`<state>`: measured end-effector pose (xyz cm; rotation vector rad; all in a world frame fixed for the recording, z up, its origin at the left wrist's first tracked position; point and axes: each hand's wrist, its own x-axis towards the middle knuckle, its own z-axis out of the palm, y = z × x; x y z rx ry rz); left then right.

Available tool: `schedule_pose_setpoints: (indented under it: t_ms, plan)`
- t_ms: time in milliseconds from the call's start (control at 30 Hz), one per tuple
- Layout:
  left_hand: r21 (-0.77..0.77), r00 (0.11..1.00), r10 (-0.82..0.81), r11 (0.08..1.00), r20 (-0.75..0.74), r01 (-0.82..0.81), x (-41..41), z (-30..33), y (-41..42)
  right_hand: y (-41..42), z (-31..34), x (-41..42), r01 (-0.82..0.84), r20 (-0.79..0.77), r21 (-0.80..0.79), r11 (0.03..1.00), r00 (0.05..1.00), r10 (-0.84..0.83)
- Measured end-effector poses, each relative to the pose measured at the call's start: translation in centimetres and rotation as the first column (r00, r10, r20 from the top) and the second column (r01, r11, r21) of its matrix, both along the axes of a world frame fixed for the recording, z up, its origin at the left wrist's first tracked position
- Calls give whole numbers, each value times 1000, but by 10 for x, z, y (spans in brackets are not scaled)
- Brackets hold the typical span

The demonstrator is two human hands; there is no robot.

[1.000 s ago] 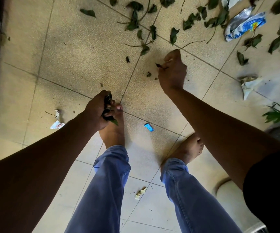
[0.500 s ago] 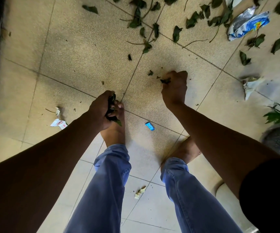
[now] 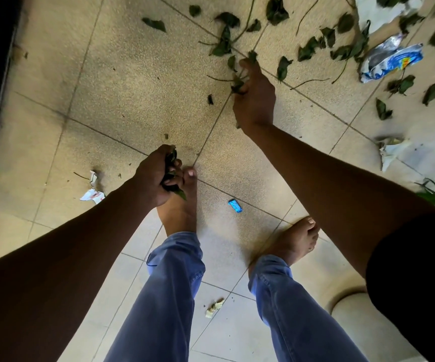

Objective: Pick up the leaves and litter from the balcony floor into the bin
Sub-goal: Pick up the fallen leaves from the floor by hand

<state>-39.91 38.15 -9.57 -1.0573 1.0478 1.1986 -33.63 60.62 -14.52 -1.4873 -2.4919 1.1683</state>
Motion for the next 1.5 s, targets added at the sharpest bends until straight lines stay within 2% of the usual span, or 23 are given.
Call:
schedule_pose_setpoints:
  t_ms: [133, 300, 400, 500, 567, 667, 767, 833, 867, 967, 1000, 1067, 1200, 1300, 1400, 1500]
  plan:
    - [6, 1000, 13, 1000, -13, -13, -3, 4, 0, 10, -9, -8, -134, 128, 79, 988, 984, 124]
    - [-15, 1000, 29, 999, -7, -29, -8, 9, 3, 13, -12, -5, -128, 164, 131, 983, 981, 106]
    - [-27, 999, 18, 999, -31, -19, -10, 10, 7, 16, -8, -8, -98, 158, 71, 993, 984, 86]
    - [-34, 999, 15, 999, -46, -17, -11, 12, 12, 10, 5, -1, -13, 128, -124, 992, 991, 29]
    - [-21, 998, 37, 999, -44, -38, -9, 17, 18, -2, 25, 8, 130, 77, -404, 905, 991, -108]
    - [21, 997, 76, 997, -8, -75, 0, 22, 29, -25, 73, 21, 243, 14, -720, 650, 941, -338]
    - [53, 997, 70, 996, 21, -71, 15, 27, 46, -46, 128, 31, 243, 17, -870, 429, 885, -466]
    - [85, 999, 38, 996, -6, -37, 26, 35, 61, -61, 152, 40, 228, 13, -882, 411, 886, -464]
    - [104, 1000, 18, 994, -11, -17, 32, 41, 68, -68, 158, 46, 228, 4, -855, 465, 901, -434]
    - [146, 1000, -10, 989, 4, 9, 46, 59, 87, -83, 159, 65, 177, -29, -602, 779, 970, -243]
    - [157, 1000, -10, 988, 4, 9, 50, 63, 91, -87, 157, 70, 147, -31, -506, 850, 982, -188]
    - [158, 1000, 19, 987, -3, -18, 58, 70, 97, -90, 154, 79, 105, -34, -353, 930, 992, -125]
    - [124, 997, 52, 991, -58, -45, 74, 75, 102, -85, 142, 94, 29, 7, -177, 984, 1000, -28]
    - [78, 997, 62, 995, -48, -59, 83, 74, 101, -82, 142, 102, -129, 50, -21, 991, 990, 130]
    - [97, 999, 1, 995, -50, 4, 93, 69, 98, -84, 153, 106, -263, 107, 157, 952, 963, 249]
    - [51, 997, -58, 997, -54, 60, 100, 66, 93, -86, 157, 117, -380, 142, 204, 902, 923, 357]
